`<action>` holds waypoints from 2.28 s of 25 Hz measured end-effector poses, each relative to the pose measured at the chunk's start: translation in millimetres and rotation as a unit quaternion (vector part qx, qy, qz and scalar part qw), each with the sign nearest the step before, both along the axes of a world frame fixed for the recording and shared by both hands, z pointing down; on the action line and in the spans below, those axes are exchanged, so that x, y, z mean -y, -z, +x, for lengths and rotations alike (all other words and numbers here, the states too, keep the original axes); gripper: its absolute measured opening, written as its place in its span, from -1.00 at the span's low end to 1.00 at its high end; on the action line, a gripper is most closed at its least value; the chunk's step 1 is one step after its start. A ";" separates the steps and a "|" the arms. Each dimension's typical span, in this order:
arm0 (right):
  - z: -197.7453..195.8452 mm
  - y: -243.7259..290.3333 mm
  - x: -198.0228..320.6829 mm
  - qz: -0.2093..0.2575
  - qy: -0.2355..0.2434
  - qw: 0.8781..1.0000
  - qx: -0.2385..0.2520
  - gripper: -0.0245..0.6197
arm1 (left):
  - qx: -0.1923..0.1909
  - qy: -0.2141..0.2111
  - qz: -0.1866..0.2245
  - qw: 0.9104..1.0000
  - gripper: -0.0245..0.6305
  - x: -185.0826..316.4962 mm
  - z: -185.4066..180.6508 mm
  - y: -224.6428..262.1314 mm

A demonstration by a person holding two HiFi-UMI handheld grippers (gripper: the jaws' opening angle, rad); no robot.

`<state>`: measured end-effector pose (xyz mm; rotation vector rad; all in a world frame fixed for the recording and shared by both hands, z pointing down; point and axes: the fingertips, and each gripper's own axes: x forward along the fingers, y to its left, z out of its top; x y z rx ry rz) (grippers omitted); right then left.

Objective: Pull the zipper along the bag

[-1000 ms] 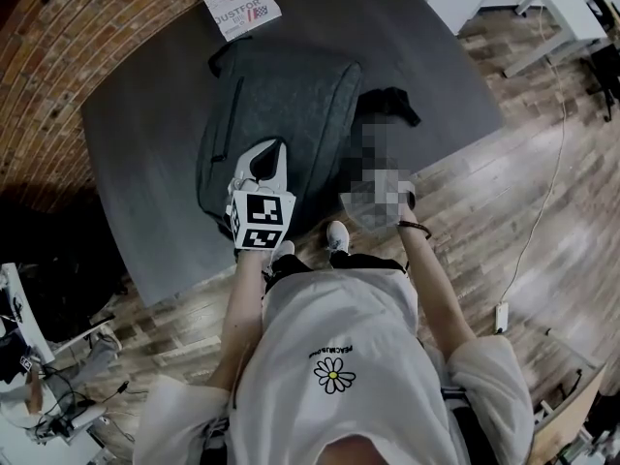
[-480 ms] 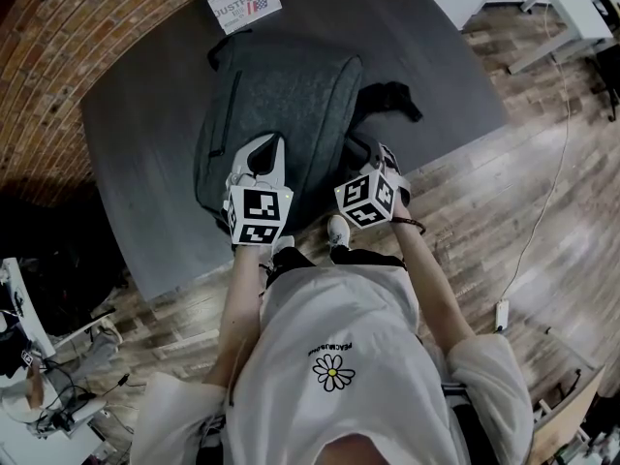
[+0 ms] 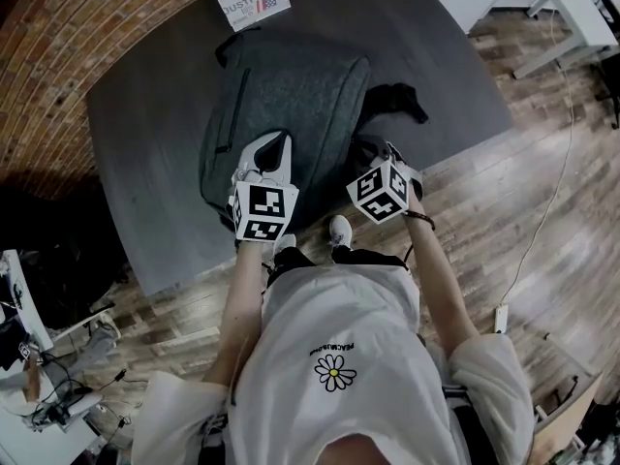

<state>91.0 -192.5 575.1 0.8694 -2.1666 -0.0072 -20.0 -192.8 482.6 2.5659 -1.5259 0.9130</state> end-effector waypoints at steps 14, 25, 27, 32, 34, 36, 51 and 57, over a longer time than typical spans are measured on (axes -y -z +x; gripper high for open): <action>-6.8 -5.2 -57.1 -0.054 0.132 0.987 -0.077 -0.92 | -0.020 -0.012 -0.028 0.999 -0.93 3.2 1.2 -6.8; -51.5 -15.0 -154.7 -0.121 0.208 0.970 -0.034 -0.91 | -0.032 -0.019 -0.028 0.999 -0.93 5.7 2.6 -5.3; -50.8 -15.2 -153.2 -0.117 0.215 0.969 -0.045 -0.91 | -0.057 -0.035 -0.032 0.997 -0.93 3.1 1.8 1.7; -49.5 -14.4 -151.2 -0.114 0.215 0.969 -0.052 -0.91 | -0.018 -0.112 -0.018 0.993 -0.92 -36.0 -5.4 19.7; -49.2 -14.2 -150.6 -0.114 0.213 0.969 -0.053 -0.91 | -0.008 -0.142 -0.030 0.989 -0.92 -60.0 -8.0 19.7; -48.9 -14.0 -150.3 -0.115 0.211 0.969 -0.051 -0.91 | -0.020 -0.175 -0.062 0.982 -0.30 -86.2 -7.4 15.8; -23.3 -13.6 -115.3 -0.114 0.156 0.979 -0.064 -0.91 | 0.018 -0.203 -0.097 0.974 -0.36 -92.4 15.9 -45.9; 27.7 -14.5 -39.8 -0.091 0.099 0.985 -0.106 -0.91 | 0.003 -0.163 -0.091 0.982 -0.62 -31.3 52.9 -44.8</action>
